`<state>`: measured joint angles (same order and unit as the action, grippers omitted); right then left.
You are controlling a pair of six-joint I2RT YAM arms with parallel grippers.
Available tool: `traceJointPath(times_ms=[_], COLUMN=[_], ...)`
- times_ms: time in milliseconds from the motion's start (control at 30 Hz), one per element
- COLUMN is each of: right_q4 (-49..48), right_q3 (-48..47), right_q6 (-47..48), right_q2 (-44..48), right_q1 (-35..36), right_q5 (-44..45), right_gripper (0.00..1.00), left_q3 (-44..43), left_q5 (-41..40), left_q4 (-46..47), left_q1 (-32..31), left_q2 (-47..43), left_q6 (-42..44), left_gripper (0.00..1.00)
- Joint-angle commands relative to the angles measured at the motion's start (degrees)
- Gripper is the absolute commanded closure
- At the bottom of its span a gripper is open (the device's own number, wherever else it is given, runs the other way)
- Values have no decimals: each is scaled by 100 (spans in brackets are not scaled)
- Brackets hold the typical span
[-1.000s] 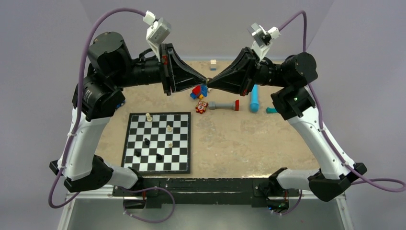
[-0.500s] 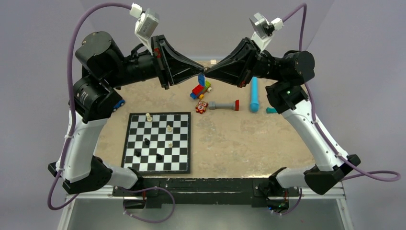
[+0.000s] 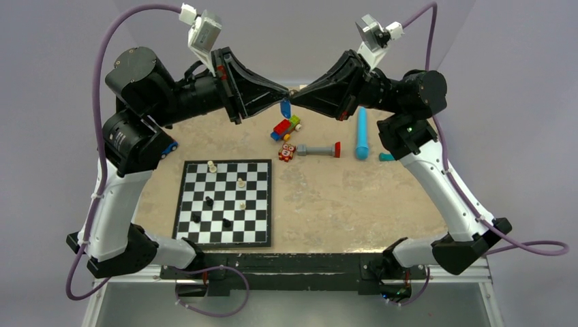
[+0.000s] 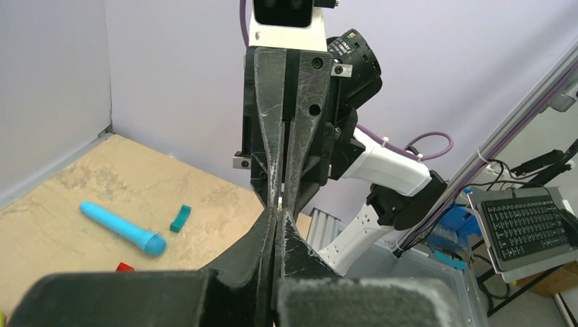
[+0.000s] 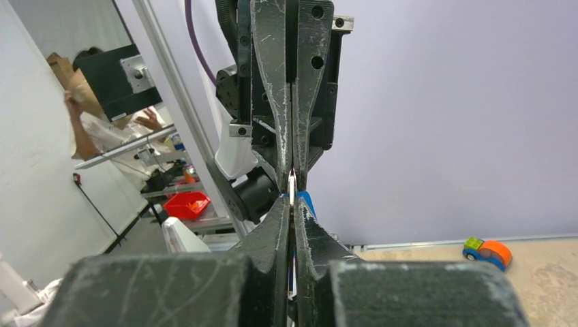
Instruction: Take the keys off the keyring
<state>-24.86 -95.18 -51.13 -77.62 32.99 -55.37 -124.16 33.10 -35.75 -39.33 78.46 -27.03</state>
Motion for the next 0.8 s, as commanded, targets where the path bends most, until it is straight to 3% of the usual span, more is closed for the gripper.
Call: traceJointPath(times_ms=[0, 100, 267, 433, 633, 767], right_q4=[-228, -157, -149, -168, -193, -188], right_q3=[-173, -204, -249, -224, -196, -152], right_q6=[78, 129, 81, 36, 7, 10], right_q2=[102, 117, 92, 80, 56, 57], right_q1=[109, 105, 107, 107, 115, 120], right_q5=[307, 238, 81, 18, 9, -8], right_gripper=[91, 78, 74, 80, 99, 100], left_q3=[149, 148, 214, 265, 380, 376], left_q5=[-23, -23, -40, -68, 165, 210], left_q4=[-167, -213, -209, -183, -30, -102], left_q1=[-58, -57, -57, -57, -57, -59], left_q2=[162, 144, 95, 47, -5, -41], left_q6=[-67, -31, -22, -22, -51, 33], left_gripper=[100, 100, 100, 100, 100, 100])
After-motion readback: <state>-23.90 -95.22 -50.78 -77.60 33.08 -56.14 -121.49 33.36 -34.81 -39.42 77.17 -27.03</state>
